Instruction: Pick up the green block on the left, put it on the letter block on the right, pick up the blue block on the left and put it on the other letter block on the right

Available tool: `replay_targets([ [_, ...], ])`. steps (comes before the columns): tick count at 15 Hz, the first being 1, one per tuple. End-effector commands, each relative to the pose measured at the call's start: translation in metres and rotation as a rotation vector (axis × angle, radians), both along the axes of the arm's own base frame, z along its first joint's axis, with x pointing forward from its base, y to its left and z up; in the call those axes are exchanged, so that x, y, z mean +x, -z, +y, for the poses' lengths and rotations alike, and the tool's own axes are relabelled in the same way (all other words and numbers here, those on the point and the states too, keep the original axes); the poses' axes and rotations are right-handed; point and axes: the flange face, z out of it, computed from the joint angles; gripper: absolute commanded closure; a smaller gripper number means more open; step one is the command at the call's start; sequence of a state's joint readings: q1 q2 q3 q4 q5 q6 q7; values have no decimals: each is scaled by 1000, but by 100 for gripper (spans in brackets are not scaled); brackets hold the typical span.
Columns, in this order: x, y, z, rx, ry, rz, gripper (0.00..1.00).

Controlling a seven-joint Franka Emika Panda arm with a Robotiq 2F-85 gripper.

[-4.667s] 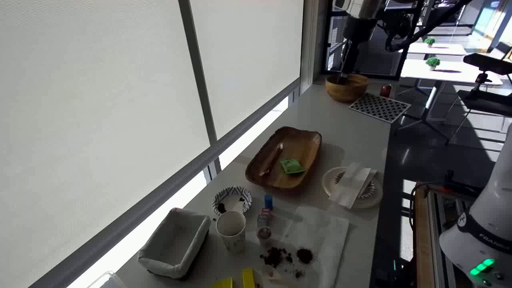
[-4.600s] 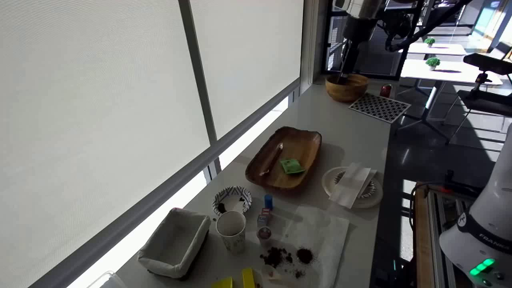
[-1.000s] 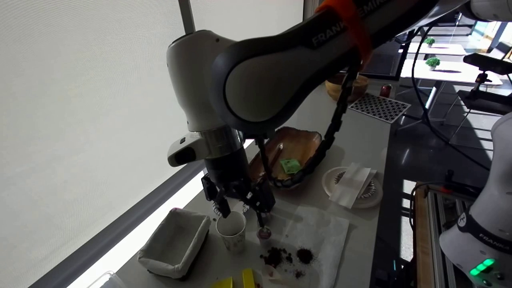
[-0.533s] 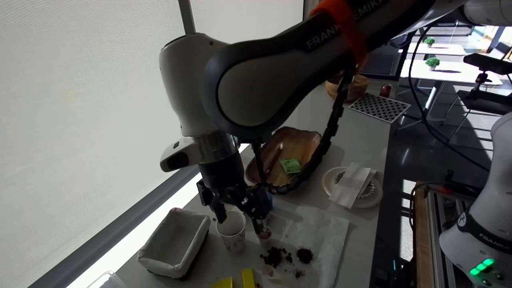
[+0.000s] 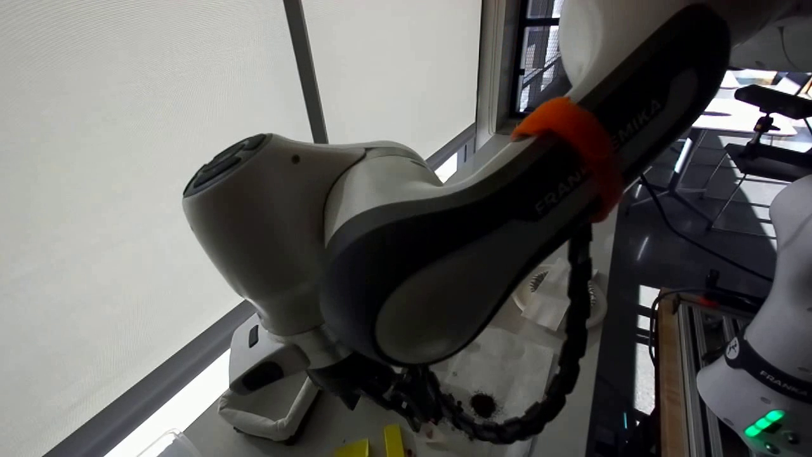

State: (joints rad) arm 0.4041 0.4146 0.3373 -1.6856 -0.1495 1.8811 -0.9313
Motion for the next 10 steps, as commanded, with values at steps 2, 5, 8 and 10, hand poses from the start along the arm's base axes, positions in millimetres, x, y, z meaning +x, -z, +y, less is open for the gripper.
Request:
replay_targets([
  [2, -1, 17, 20, 6, 79, -151, 0],
  [5, 12, 28, 23, 103, 167, -181, 0],
  [8, 28, 47, 19, 117, 172, -132, 0],
  [10, 40, 59, 16, 118, 161, -101, 0],
])
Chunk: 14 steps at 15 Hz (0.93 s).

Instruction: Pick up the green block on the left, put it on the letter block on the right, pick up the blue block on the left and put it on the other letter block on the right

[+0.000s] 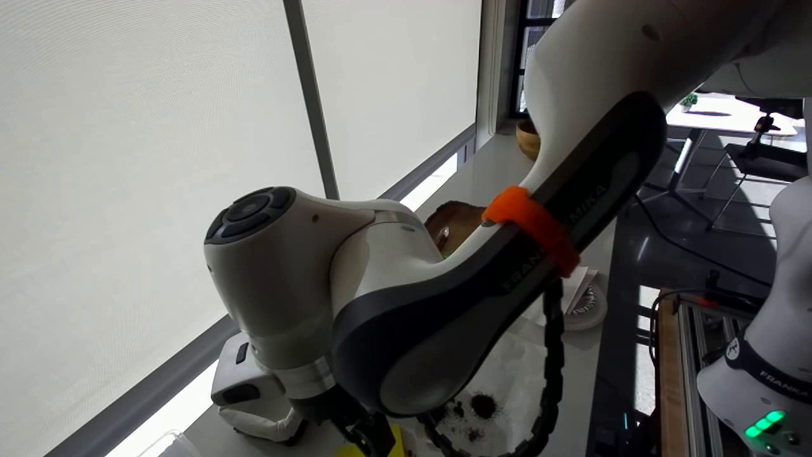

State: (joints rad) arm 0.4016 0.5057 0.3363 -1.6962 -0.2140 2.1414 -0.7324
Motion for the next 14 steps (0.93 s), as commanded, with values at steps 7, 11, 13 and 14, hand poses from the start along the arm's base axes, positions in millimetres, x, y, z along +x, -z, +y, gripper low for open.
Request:
replay_targets([
  [7, 55, 47, 10, 177, -191, 61, 0],
  [11, 61, 65, 20, 295, -285, 68, 0],
  [13, 58, 78, 26, 332, -312, 114, 0],
  [14, 55, 82, 31, 346, -315, 136, 0],
])
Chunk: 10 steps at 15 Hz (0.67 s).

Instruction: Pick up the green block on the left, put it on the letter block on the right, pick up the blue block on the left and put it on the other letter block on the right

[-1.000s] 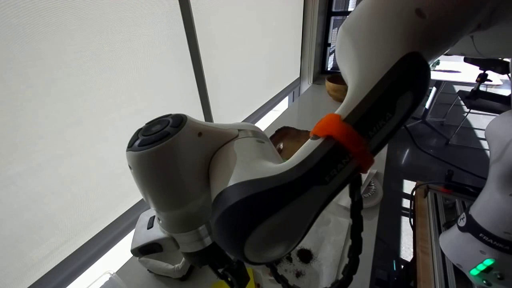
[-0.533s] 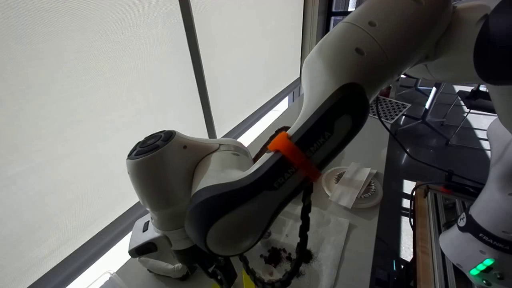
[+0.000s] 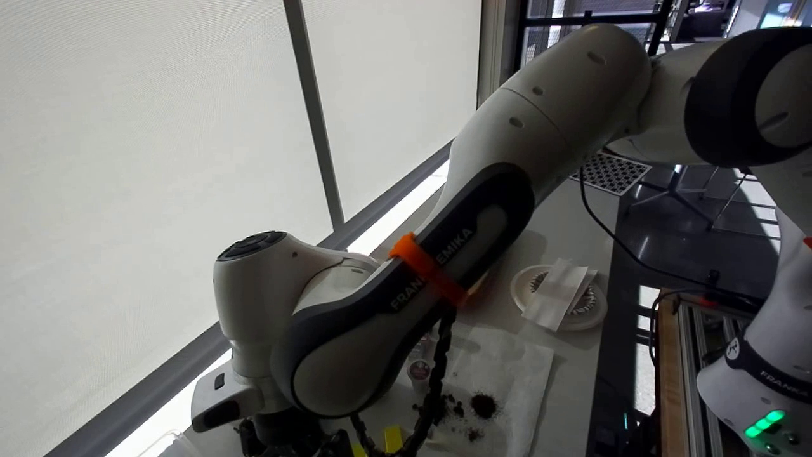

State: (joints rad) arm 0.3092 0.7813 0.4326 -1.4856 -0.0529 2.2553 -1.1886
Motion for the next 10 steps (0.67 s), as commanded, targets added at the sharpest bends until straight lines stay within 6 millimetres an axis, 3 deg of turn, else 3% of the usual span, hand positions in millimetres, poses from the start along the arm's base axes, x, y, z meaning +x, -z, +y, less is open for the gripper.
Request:
replay_targets([
  [1, -2, 21, 15, 68, -39, 74, 0],
  [6, -17, 44, 23, 40, -56, 142, 0],
  [10, -18, 48, 19, 13, -30, 134, 0],
])
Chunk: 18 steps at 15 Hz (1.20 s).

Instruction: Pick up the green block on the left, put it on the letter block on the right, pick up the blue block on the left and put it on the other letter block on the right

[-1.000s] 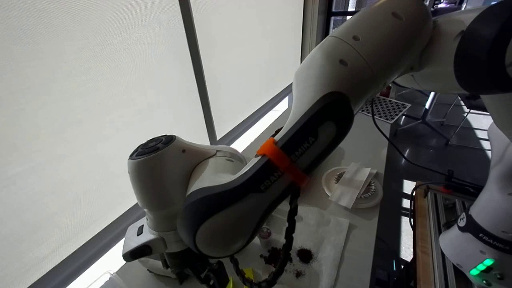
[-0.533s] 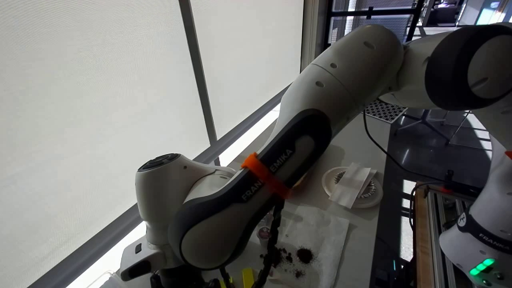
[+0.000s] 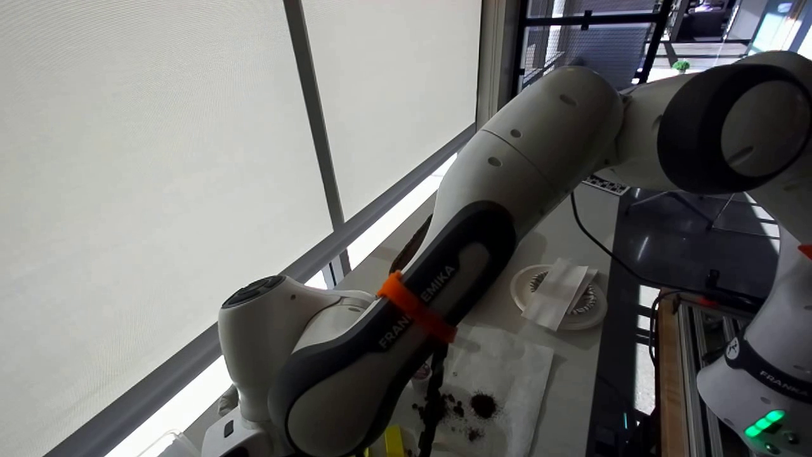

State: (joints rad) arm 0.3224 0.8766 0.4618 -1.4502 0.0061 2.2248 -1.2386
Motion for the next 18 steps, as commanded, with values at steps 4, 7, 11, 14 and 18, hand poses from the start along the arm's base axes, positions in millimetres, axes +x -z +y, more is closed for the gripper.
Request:
replay_targets([
  [4, 4, 4, -2, -35, 12, -9, 0],
  [7, 6, 6, -3, -46, 11, -16, 0],
  [11, 6, 7, -2, -60, 10, -24, 8],
  [14, 5, 8, -1, -70, 10, -27, 17],
  [18, 5, 9, -1, -77, 15, -27, 36],
])
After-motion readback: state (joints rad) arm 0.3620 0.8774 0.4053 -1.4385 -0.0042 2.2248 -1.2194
